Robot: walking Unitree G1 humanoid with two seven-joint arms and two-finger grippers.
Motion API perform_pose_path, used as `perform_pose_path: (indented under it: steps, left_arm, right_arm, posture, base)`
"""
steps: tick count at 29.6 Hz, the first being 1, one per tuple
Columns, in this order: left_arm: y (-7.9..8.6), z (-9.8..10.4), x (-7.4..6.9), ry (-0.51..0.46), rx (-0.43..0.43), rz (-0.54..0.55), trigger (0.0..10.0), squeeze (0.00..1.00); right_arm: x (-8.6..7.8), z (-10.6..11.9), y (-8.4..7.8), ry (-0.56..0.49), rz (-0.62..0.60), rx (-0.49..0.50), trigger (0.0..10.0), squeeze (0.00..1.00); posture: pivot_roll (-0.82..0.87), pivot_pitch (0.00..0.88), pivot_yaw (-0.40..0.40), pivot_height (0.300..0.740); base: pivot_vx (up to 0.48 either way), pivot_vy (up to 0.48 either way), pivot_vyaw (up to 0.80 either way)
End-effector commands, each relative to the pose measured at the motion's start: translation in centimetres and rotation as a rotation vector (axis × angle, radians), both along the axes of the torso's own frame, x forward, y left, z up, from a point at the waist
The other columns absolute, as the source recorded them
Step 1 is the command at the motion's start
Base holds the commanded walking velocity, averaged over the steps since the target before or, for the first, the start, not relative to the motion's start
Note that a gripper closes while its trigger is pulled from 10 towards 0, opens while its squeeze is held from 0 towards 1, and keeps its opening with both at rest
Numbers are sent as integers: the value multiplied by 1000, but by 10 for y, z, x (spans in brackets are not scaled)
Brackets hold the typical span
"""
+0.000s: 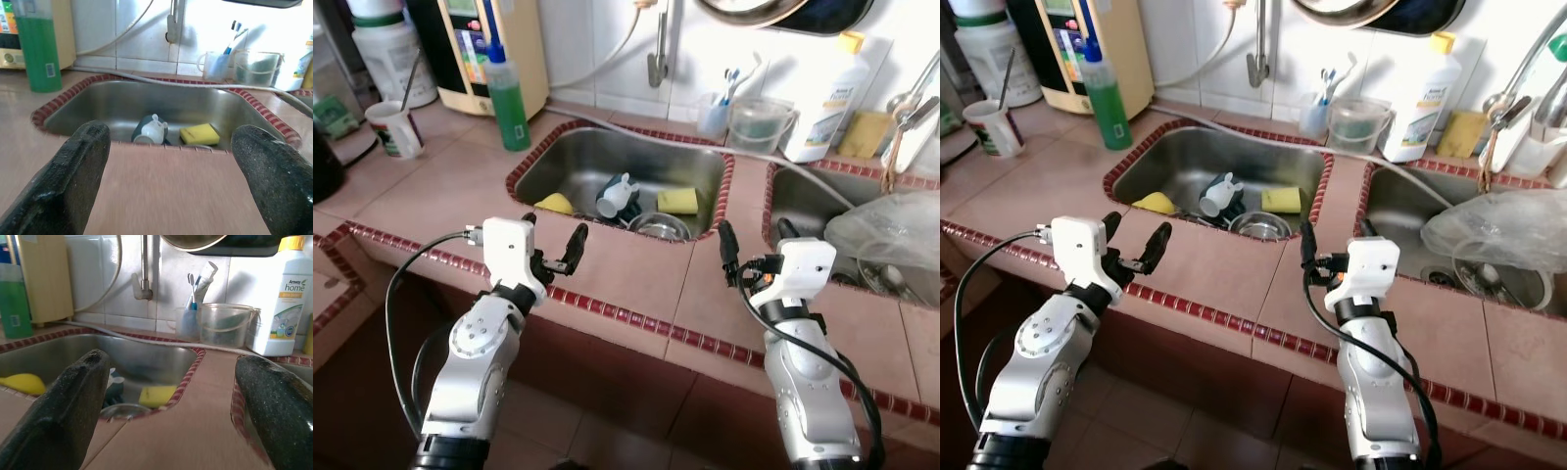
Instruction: Kitchen organization
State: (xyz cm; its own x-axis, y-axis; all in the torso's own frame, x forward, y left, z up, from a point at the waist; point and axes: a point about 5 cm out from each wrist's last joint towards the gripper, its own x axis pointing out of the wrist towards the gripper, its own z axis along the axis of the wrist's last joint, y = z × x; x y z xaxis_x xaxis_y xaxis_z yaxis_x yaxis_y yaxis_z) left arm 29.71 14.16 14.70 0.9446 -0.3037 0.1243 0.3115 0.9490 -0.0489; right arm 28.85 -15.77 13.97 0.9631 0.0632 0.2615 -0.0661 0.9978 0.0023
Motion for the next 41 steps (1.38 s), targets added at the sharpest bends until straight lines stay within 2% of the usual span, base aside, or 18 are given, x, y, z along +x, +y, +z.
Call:
perform_pose_path:
  steps: [1,9,20,25,31,33,37,38,40,41]
  left_arm:
    - [-1,3,-2,-19,13,-8,10000,0]
    - [-2,5,-2,-28,11,-13,10000,0]
    - [-1,6,-2,-31,28,-32,10000,0]
    - [-1,-7,-2,-3,80,-68,10000,0]
    - [-4,-16,-5,19,80,-98,10000,0]
    - [-6,-16,-6,19,42,-121,10000,0]
    - [-11,-15,-1,25,8,-135,10000,0]
    - [-14,-15,2,11,52,-146,10000,0]
    - [-16,-14,4,15,29,-156,10000,0]
    - [-18,-12,6,4,53,-164,10000,0]
  right_arm:
    - [0,5,-1,-15,-4,5,10000,0]
    - [0,6,0,-13,0,7,10000,0]
    - [-1,2,2,0,8,3,10000,0]
    - [-3,-17,5,62,36,-14,10000,0]
    - [-7,-24,1,80,43,-15,10000,0]
    - [-7,-25,0,82,39,-3,10000,0]
    - [-6,-26,0,80,42,-3,10000,0]
    - [-5,-25,1,72,48,-4,10000,0]
    - [-4,-24,1,70,46,3,10000,0]
    - [-4,-24,2,70,48,10,10000,0]
  posture:
    - [-125,0,27,711]
    - [-124,0,25,711]
    - [-115,0,26,711]
    - [-109,0,28,711]
    - [-102,16,33,711]
    - [-101,23,35,711]
    - [-110,38,37,711]
    - [-113,39,42,711]
    - [-113,39,42,711]
    - [-108,37,39,711]
  base:
    - [-371,0,0]
    - [-342,0,0]
    - [0,0,0]
    - [0,0,0]
    - [0,0,0]
    - [0,0,0]
    - [0,0,0]
    - [0,0,0]
    - [0,0,0]
    - [0,0,0]
